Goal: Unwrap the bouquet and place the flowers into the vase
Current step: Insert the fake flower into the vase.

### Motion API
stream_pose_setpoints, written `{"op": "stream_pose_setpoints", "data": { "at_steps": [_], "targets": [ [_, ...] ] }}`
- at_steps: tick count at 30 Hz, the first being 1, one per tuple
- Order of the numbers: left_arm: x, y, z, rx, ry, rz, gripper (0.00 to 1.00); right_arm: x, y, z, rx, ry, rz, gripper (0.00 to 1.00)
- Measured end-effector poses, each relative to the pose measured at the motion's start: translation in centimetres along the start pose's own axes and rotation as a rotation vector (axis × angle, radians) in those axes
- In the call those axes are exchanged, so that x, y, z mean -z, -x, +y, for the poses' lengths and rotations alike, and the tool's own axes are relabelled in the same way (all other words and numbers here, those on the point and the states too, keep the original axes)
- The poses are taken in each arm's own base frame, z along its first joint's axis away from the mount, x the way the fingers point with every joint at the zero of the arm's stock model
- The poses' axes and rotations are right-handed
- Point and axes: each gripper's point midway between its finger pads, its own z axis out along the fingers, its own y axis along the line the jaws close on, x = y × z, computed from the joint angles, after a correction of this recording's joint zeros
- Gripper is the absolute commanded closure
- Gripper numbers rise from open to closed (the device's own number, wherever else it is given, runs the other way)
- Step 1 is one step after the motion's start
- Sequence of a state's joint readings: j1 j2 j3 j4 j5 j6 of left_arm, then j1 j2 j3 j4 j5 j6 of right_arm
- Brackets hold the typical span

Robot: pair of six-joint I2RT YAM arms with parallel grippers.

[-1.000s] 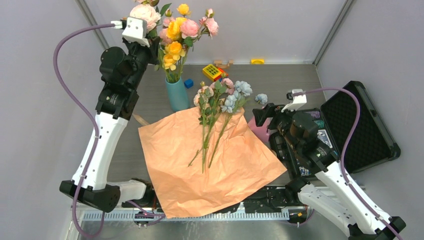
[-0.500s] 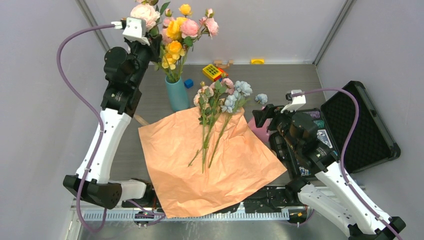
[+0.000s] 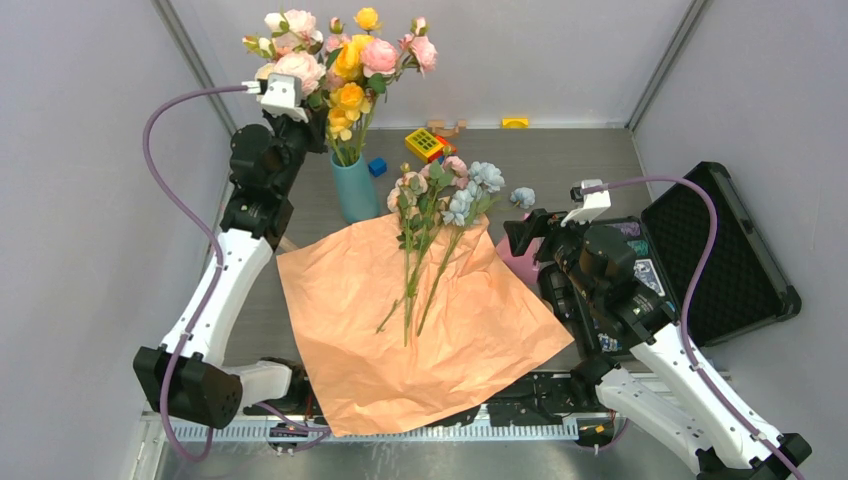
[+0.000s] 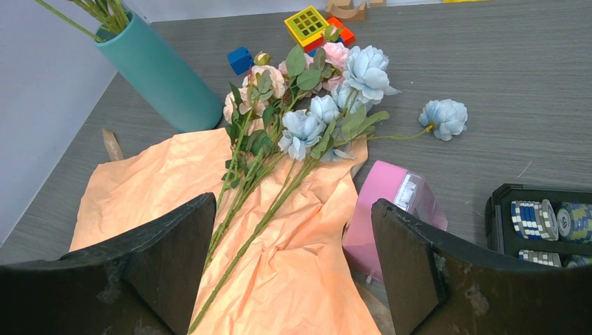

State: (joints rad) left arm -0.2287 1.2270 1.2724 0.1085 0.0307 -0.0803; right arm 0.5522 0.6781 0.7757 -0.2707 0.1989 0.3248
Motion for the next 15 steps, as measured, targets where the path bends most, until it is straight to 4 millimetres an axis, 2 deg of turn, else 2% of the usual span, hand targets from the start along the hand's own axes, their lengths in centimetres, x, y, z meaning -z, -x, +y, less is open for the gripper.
{"op": "stream_pose_setpoints", "data": {
  "at_steps": [8,15],
  "targets": [
    [0.3,-2.4,-0.4,-0.003,-0.032,-0.022,1.0,0.0,0.0,0.1,0.002,0.003,0.001,0.13],
    [0.7,-3.3,-0.3,-0.005,-0.036,-0.048,1.0,0.0,-0.1,0.1,0.001,0.008,0.003,0.13]
  ]
}}
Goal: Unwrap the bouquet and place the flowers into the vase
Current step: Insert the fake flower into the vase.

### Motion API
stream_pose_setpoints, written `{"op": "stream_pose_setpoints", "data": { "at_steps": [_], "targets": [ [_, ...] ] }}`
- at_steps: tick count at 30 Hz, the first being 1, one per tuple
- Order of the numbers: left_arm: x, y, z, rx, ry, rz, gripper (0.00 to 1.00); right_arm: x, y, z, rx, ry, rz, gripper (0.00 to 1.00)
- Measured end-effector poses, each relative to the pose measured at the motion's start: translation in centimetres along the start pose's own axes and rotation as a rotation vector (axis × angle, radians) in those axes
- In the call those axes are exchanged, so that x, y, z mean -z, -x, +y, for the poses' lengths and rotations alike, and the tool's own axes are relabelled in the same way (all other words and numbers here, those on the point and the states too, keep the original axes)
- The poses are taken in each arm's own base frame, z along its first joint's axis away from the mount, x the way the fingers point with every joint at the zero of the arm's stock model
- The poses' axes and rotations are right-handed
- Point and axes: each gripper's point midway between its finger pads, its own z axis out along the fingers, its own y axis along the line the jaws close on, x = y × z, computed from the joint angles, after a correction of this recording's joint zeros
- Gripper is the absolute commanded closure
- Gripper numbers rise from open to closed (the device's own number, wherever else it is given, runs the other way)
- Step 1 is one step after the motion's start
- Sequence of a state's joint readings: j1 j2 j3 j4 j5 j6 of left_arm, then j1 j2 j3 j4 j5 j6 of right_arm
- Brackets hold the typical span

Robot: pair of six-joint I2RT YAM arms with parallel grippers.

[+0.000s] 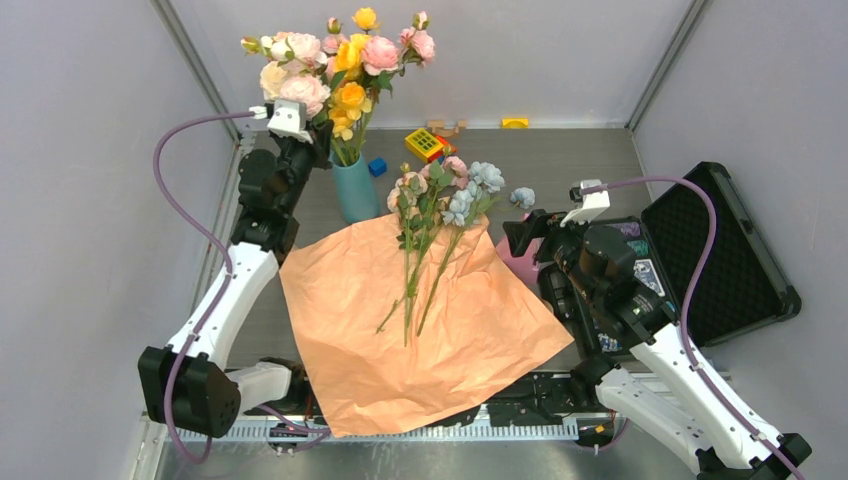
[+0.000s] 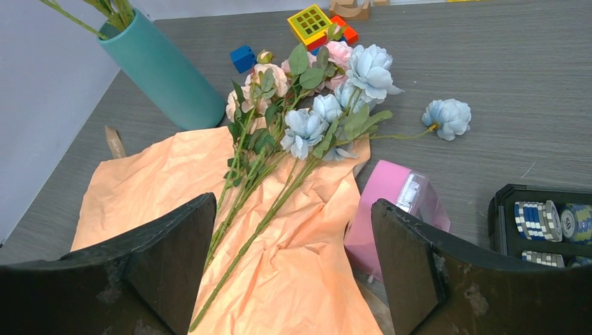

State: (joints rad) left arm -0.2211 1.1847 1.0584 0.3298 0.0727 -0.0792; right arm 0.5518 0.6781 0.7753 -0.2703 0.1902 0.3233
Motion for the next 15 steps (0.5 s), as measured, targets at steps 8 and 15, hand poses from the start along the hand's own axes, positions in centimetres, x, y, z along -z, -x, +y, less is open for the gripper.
{"op": "stream_pose_setpoints", "data": {
  "at_steps": [8,15],
  "targets": [
    [0.2,-1.0,0.1,-0.003,0.001,-0.012,1.0,0.0,-0.1,0.1,0.0,0.008,0.004,0.13],
    [0.5,-2.4,0.4,-0.006,0.008,0.001,1.0,0.0,-0.2,0.2,0.0,0.012,0.007,0.13]
  ]
}}
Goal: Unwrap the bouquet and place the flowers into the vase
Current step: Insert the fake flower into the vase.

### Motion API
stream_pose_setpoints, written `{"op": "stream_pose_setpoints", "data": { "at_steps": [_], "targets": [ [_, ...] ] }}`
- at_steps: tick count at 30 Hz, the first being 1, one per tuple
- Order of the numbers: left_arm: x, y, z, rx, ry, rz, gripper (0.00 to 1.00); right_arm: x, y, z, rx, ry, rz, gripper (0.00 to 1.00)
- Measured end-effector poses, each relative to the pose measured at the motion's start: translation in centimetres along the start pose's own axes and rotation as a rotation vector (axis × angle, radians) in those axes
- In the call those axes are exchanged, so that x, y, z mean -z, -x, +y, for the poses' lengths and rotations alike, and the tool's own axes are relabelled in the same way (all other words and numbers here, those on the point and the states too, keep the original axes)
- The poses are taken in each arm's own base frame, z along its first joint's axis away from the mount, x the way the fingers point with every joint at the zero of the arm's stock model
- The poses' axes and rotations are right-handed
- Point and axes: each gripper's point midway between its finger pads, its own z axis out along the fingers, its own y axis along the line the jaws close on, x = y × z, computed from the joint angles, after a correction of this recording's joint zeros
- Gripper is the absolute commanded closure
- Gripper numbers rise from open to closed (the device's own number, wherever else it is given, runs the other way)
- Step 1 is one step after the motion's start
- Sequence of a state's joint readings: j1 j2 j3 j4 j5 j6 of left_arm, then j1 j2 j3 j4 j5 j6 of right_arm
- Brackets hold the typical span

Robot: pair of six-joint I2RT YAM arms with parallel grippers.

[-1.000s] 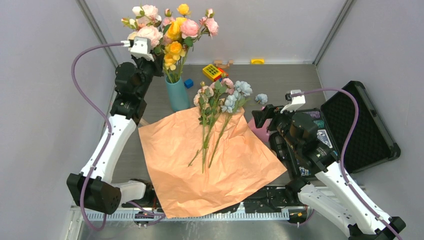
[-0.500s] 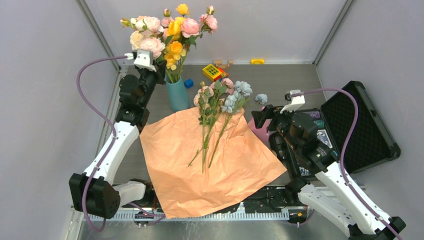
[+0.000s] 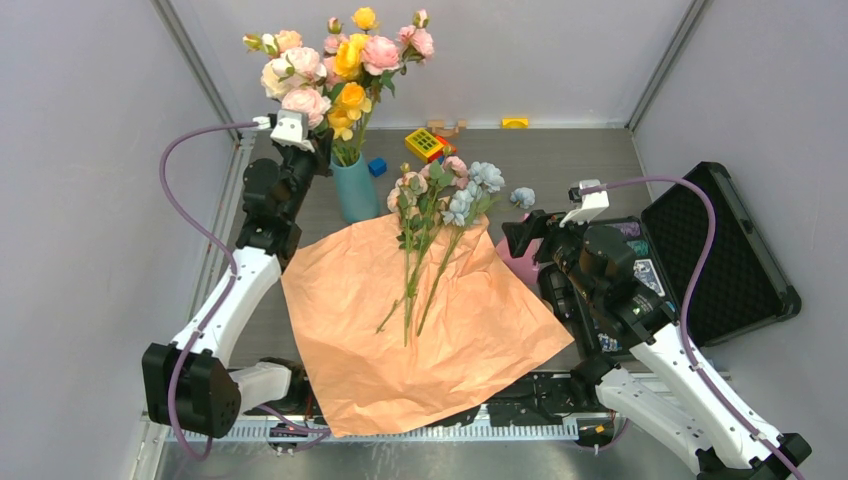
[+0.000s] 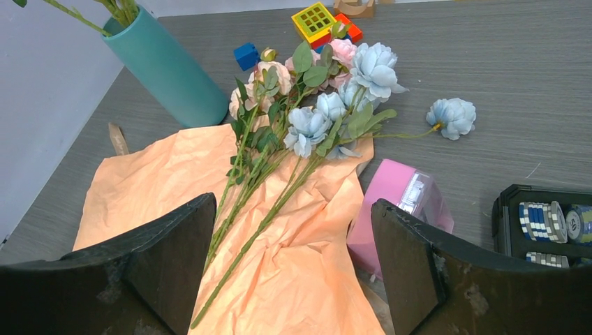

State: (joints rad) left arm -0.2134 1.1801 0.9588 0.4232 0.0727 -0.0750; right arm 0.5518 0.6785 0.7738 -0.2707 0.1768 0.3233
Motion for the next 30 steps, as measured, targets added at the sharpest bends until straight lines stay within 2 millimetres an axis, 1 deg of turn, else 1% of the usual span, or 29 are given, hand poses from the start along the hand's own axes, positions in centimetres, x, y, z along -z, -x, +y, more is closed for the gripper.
{"op": "stream_pose_setpoints", "data": {
  "at_steps": [18,24,30],
  "targets": [
    [0.3,-0.1,0.5,0.026,0.0,-0.007,1.0,0.0,-0.1,0.4,-0.001,0.021,0.008,0.14],
    [-0.3,-0.1,0.7,0.035,0.003,0.003,1.0,0.0,-0.2,0.4,-0.001,0.024,0.011,0.14],
    [-1.0,-2.9,1.3,0.049,0.013,0.083,1.0,0.0,-0.2,0.5,-0.005,0.028,0.012,0.14]
  ]
}}
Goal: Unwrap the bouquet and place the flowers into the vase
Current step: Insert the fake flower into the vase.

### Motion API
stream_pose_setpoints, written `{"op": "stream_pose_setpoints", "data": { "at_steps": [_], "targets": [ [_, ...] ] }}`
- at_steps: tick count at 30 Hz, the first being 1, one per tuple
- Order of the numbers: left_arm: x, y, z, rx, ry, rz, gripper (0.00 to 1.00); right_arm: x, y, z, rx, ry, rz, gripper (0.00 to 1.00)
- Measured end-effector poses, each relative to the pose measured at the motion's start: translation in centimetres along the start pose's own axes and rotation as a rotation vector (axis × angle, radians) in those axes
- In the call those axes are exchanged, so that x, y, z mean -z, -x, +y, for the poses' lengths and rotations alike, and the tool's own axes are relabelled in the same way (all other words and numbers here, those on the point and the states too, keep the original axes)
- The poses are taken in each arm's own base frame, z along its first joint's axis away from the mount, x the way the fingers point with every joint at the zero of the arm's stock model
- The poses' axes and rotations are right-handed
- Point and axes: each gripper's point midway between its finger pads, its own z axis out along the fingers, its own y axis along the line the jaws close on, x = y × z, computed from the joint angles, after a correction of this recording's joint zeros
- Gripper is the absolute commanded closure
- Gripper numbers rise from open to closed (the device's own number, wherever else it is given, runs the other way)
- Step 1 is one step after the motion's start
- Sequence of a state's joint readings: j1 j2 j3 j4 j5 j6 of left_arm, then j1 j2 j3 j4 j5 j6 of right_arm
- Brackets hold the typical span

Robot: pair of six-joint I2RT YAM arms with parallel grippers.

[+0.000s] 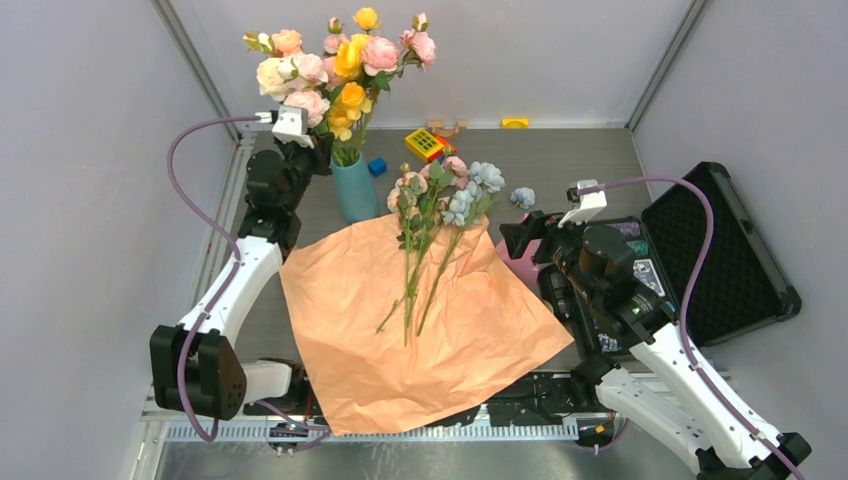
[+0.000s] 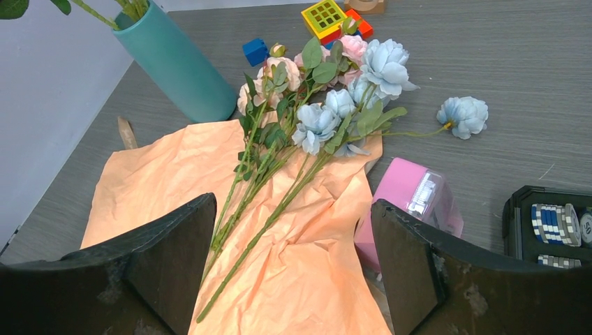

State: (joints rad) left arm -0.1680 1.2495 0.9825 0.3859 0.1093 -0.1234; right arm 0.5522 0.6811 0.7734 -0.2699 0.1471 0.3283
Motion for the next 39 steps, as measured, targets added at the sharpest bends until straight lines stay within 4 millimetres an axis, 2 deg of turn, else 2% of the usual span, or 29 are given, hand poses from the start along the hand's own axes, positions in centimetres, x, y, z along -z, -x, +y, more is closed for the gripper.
{"op": "stream_pose_setpoints", "data": {
  "at_steps": [12,21,25,31,34,39],
  "targets": [
    [-0.1,-0.8,0.3,0.011,-0.011,0.014,1.0,-0.1,-0.4,-0.1,-0.007,-0.002,0.008,0.14],
    [-0.8,-3.9,0.4,0.037,-0.022,0.062,1.0,-0.1,-0.5,0.1,-0.009,0.008,0.014,0.14],
    [-0.9,-4.3,0.5,0.037,-0.022,0.063,0.98,-0.3,-0.8,0.2,-0.012,0.011,0.025,0.15],
    [-1.0,-4.3,0.5,0.035,-0.023,0.05,0.85,-0.3,-1.1,0.3,-0.016,0.019,0.033,0.15],
    [-1.0,-4.4,0.5,0.038,-0.023,0.05,0.73,-0.3,-1.1,0.3,-0.016,0.022,0.034,0.15],
    [-0.4,-6.4,0.5,0.069,-0.017,0.115,0.55,-0.3,-1.2,0.4,-0.019,0.024,0.038,0.15]
  ]
}}
